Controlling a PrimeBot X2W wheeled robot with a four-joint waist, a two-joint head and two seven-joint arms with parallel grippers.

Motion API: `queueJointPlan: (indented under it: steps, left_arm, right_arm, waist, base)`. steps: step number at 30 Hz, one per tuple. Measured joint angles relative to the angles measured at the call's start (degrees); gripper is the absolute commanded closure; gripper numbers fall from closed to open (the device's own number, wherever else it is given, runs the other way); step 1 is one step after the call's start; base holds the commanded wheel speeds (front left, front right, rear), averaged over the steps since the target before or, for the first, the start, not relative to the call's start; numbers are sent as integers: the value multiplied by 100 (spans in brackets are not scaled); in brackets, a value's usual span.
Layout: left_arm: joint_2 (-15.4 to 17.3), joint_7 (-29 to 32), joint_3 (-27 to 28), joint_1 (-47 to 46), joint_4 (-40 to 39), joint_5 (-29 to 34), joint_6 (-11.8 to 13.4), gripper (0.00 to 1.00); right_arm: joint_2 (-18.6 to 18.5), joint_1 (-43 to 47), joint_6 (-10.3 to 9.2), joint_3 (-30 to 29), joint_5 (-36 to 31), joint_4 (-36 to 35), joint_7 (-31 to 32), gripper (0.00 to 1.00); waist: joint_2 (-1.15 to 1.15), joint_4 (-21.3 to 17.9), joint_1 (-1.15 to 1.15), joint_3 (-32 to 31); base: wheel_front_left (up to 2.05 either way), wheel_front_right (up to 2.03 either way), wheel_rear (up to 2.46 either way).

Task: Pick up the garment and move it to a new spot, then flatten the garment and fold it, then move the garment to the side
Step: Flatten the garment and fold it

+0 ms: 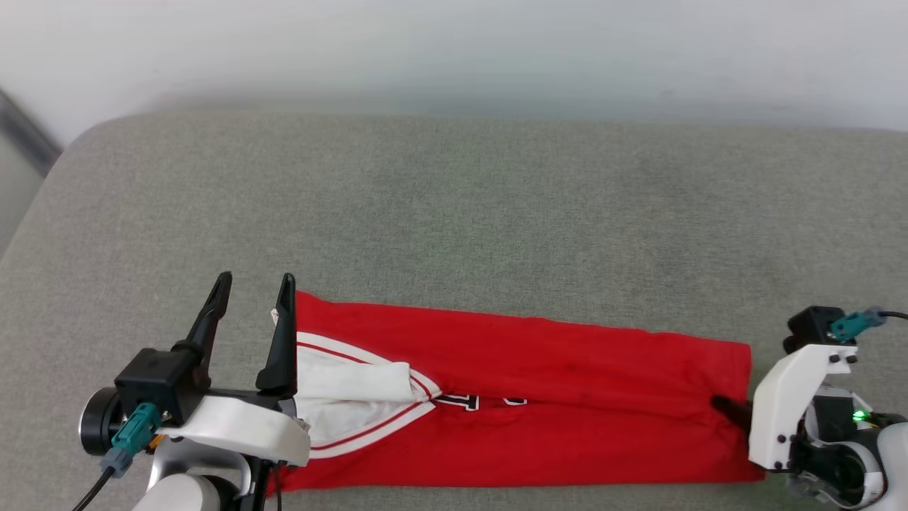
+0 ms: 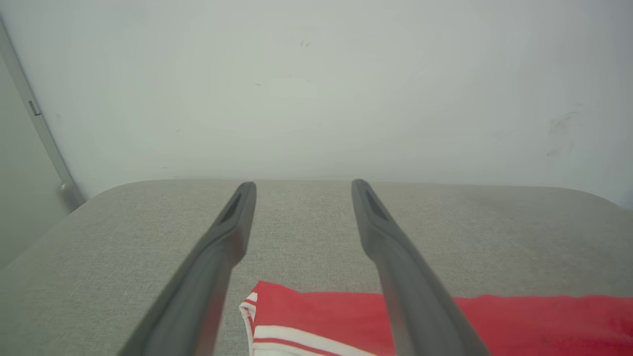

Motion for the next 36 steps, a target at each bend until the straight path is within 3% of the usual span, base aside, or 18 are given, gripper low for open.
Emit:
queueJointPlan:
  steps: [6,13,16,20,24,29,36]
  left_arm:
    - [29,31,32,169,-96,-18,119,0]
    - [22,57,-3,201,-141,-19,170,0]
    - [20,64,-12,203,-153,-21,191,0]
    - [7,64,-35,205,-143,-26,191,0]
    - [4,81,-74,204,-134,-33,160,0]
    - [-19,113,-151,189,-120,-49,110,0]
    - [-88,164,-289,34,-43,-74,-20,0]
  right_arm:
    - [-312,94,1,-401,2,22,-76,100]
    - [-499,229,0,-1469,-44,-21,-152,100]
    - [-182,208,0,-1908,341,-89,57,100]
    - [671,13,-1,-2286,1428,-247,787,100]
    - [1000,-68,-1,-2446,2165,-393,1539,100]
    - [1055,-231,-1,-2035,3531,-116,1920,100]
    - [1074,-377,-1,-383,4330,445,1173,100]
  waist:
    - [0,-165,0,-131]
    - [0,-298,0,-140]
    - [0,-346,0,-120]
    - [0,-386,0,-135]
    - [0,-360,0,-162]
    - [0,-275,0,-198]
    - [0,-66,0,-153]
  base:
    - [0,0,0]
    - [0,0,0]
    - [0,0,0]
    - [0,0,0]
    - [0,0,0]
    - [0,0,0]
    - [0,0,0]
